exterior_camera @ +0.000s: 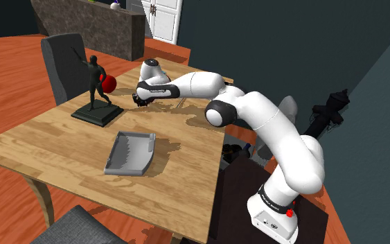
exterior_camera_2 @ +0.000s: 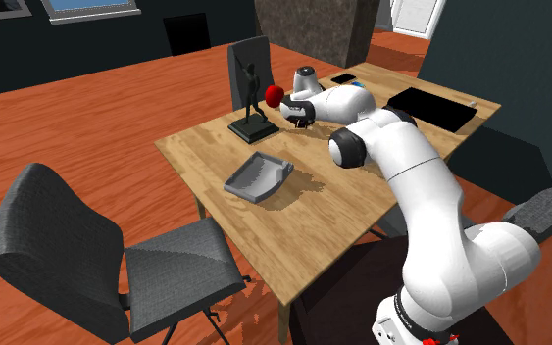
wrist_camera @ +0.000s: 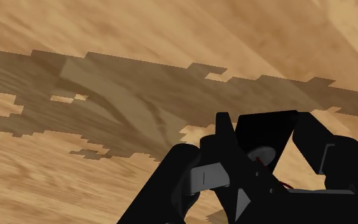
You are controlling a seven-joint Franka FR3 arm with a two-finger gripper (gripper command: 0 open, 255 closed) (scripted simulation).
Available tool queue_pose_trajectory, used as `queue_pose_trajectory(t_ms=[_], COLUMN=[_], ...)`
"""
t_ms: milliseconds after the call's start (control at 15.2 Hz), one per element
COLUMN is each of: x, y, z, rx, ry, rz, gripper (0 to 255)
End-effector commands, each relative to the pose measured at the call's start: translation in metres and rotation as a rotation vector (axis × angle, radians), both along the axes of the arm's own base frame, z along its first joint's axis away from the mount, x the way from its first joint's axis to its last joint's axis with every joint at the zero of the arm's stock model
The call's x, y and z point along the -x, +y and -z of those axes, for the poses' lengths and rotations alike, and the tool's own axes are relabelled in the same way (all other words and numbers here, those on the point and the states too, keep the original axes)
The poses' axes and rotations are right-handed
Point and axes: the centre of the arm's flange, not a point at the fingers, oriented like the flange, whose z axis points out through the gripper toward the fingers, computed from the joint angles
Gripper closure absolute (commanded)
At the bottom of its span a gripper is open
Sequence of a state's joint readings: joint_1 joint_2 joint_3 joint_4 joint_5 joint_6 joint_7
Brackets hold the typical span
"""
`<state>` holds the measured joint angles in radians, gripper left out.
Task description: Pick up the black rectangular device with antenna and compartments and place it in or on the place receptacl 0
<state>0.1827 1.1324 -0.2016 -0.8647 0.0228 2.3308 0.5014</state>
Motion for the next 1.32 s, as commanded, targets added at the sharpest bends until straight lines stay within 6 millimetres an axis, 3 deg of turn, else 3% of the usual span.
queue_pose_trajectory(t_ms=[0,1254], x=[-0.001,-0.001], y=[-0.001,-0.001], z=[-0.012,-0.113], rx=[0.0,0.0], ry=[0.0,0.0], rz=[0.0,0.0], gripper=[255,255])
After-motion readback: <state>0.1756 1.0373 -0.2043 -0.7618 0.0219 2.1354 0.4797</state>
